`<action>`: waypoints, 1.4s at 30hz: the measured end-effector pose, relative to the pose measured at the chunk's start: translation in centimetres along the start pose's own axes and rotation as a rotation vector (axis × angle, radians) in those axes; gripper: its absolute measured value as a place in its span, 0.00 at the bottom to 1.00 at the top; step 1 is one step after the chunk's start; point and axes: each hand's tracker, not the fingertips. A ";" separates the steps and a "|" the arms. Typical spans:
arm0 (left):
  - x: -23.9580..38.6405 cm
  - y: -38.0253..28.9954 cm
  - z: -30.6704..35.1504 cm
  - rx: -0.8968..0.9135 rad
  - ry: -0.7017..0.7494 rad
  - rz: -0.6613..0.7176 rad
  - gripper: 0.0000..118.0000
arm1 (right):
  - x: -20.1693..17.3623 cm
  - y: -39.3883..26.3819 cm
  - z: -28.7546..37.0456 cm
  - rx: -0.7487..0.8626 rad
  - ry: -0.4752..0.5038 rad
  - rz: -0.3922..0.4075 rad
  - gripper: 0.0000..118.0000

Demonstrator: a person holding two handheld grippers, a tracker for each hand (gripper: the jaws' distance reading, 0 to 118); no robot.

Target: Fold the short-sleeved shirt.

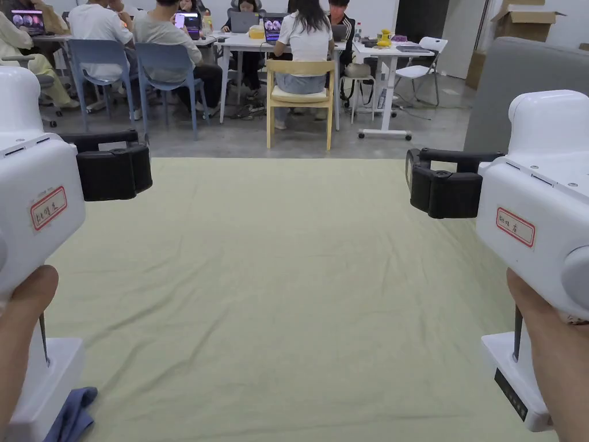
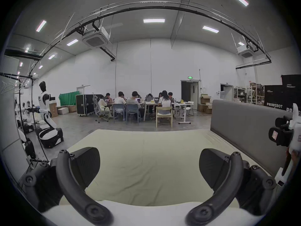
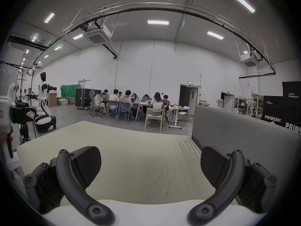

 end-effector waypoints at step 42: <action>-0.2 -1.1 0.2 -0.011 0.013 -0.017 1.00 | -1.4 -1.9 -1.6 -0.006 -0.046 -0.050 1.00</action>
